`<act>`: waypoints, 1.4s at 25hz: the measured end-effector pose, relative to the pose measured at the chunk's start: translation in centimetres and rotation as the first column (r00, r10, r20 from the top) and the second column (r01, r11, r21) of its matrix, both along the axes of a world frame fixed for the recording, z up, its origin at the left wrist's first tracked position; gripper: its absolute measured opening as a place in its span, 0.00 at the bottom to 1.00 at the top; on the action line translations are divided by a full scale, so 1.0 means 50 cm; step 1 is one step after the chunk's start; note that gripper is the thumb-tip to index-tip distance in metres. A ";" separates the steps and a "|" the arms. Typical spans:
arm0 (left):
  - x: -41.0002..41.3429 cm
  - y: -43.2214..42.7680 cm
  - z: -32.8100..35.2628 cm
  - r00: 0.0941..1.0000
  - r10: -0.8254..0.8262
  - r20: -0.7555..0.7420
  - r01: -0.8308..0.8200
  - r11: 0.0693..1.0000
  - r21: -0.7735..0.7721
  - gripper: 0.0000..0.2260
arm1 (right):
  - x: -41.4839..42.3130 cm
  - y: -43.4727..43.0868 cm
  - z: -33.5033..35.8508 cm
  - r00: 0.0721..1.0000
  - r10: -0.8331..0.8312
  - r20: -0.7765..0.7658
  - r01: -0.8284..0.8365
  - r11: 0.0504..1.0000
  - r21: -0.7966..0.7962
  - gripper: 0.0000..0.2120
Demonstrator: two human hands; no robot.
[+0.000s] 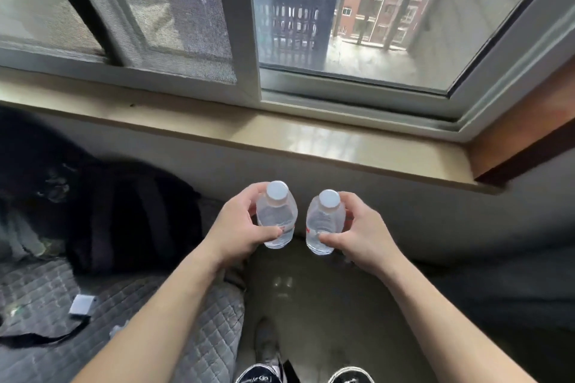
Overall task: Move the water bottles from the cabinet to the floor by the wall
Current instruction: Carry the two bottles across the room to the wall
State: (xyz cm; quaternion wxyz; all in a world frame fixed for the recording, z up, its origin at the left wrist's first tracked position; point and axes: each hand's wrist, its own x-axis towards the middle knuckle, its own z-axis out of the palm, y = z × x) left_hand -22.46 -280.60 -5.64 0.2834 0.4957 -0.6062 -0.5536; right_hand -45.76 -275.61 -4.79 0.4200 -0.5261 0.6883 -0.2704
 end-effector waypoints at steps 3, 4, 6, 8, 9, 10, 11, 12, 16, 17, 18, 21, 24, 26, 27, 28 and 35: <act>-0.019 -0.043 -0.065 1.000 -0.015 0.009 0.014 0.999 0.043 0.30 | -0.020 -0.048 -0.057 1.000 0.022 -0.005 -0.022 0.999 0.029 0.32; -0.028 -0.056 -0.095 1.000 -0.023 0.020 0.022 0.998 0.051 0.30 | -0.030 -0.063 -0.082 1.000 0.028 0.003 -0.028 0.999 0.038 0.32; -0.047 -0.078 -0.162 0.998 -0.041 0.054 0.038 0.998 0.053 0.30 | -0.049 -0.090 -0.145 0.999 0.037 0.007 -0.038 0.998 0.060 0.32; -0.067 -0.095 -0.241 0.995 -0.047 0.093 0.043 0.998 0.045 0.30 | -0.070 -0.114 -0.217 0.999 0.048 0.007 -0.049 0.996 0.068 0.32; -0.075 -0.102 -0.278 0.993 -0.047 0.106 0.043 0.998 0.040 0.30 | -0.082 -0.126 -0.253 0.999 0.046 0.006 -0.047 0.997 0.065 0.31; -0.083 -0.108 -0.315 0.992 -0.047 0.118 0.043 0.998 0.037 0.30 | -0.094 -0.137 -0.287 0.999 0.041 0.011 -0.042 0.997 0.064 0.30; -0.094 -0.112 -0.361 0.990 -0.048 0.131 0.044 0.998 0.036 0.30 | -0.107 -0.148 -0.336 0.999 0.036 0.024 -0.038 0.997 0.071 0.30; -0.104 -0.118 -0.409 0.989 -0.046 0.142 0.042 0.999 0.031 0.30 | -0.119 -0.158 -0.385 0.998 0.030 0.050 -0.034 0.996 0.082 0.30; -0.136 -0.138 -0.641 0.995 -0.029 0.095 0.022 0.997 0.071 0.31 | -0.155 -0.185 -0.615 0.995 0.002 0.103 -0.011 0.996 0.092 0.31; -0.142 -0.142 -0.693 0.996 -0.029 0.084 0.023 0.997 0.075 0.31 | -0.160 -0.187 -0.668 0.996 -0.004 0.091 -0.003 0.997 0.072 0.31; -0.147 -0.143 -0.743 0.996 -0.038 0.081 0.032 0.997 0.077 0.30 | -0.164 -0.186 -0.717 0.996 -0.013 0.085 0.008 0.998 0.060 0.31; -0.174 -0.150 -0.901 0.994 -0.095 0.050 0.092 0.994 0.049 0.29 | -0.182 -0.178 -0.891 0.997 -0.034 0.073 0.029 0.998 0.058 0.30; -0.198 -0.157 -1.039 0.987 -0.141 0.073 0.140 0.990 0.015 0.28 | -0.200 -0.169 -1.047 0.997 -0.046 0.066 0.043 0.998 0.047 0.30; -0.211 -0.165 -1.119 0.977 -0.180 0.110 0.182 0.983 -0.009 0.26 | -0.216 -0.168 -1.130 0.997 -0.045 0.056 0.042 0.998 0.043 0.31; -0.215 -0.169 -1.150 0.972 -0.198 0.125 0.202 0.979 -0.013 0.28 | -0.224 -0.167 -1.167 0.998 -0.042 0.055 0.039 0.998 0.059 0.31; -0.218 -0.173 -1.187 0.967 -0.215 0.139 0.218 0.976 -0.007 0.29 | -0.231 -0.165 -1.204 0.998 -0.043 0.056 0.039 0.996 0.075 0.31; -0.225 -0.191 -1.365 0.952 -0.264 0.158 0.260 0.965 0.043 0.29 | -0.231 -0.150 -1.369 0.999 0.035 -0.011 -0.034 0.994 0.101 0.31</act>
